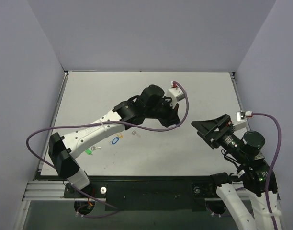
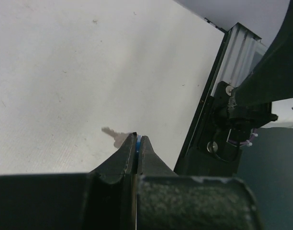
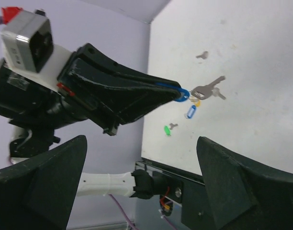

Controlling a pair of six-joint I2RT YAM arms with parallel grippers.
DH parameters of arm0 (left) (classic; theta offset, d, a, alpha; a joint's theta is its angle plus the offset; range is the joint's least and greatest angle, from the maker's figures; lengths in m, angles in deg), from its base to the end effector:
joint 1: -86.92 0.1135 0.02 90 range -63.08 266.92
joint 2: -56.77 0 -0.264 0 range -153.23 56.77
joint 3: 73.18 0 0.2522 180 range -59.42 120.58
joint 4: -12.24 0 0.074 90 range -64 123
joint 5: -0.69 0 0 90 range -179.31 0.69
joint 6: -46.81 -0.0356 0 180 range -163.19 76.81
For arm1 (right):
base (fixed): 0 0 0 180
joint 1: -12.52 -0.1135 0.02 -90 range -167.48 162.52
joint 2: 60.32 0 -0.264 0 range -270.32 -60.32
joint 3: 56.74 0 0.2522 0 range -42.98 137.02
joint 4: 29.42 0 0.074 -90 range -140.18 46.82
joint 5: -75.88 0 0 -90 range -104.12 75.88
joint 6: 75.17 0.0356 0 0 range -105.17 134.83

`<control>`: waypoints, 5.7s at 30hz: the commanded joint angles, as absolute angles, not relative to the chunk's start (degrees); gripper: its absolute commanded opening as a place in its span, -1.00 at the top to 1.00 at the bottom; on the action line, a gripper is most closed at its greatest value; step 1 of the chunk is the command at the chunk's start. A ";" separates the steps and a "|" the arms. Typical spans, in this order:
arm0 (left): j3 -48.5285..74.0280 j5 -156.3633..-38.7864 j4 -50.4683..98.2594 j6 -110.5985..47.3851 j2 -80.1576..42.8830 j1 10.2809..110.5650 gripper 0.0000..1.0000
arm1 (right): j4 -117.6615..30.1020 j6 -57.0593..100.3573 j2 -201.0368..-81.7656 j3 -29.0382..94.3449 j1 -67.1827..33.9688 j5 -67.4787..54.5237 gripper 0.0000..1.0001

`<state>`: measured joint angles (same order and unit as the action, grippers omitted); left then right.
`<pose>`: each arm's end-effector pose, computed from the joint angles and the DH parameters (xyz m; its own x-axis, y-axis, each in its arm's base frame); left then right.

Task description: Remove the keys from the keyring

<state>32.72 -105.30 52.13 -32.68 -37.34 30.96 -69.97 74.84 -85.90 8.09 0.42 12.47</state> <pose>0.2053 -0.3214 0.3774 -0.4294 0.3223 -0.8437 0.8689 0.4023 -0.2885 0.0778 0.0330 0.3847 -0.5524 0.6737 -0.4909 -0.2932 0.3943 0.8710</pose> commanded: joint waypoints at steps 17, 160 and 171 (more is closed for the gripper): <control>37.44 -108.91 49.21 -19.81 -17.86 24.70 1.00 | -22.19 95.69 -88.44 9.31 -0.49 17.52 -0.63; 11.17 -108.38 44.12 -11.29 15.37 24.52 -0.27 | -59.44 54.91 -109.27 31.02 -58.32 6.98 1.00; 8.52 -111.81 41.56 -10.23 13.35 24.52 -0.14 | -61.20 53.68 -110.51 32.16 -58.58 6.36 1.00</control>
<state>9.38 -109.65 46.23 -11.13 13.00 24.75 -62.08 54.97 -110.32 29.51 -58.09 5.87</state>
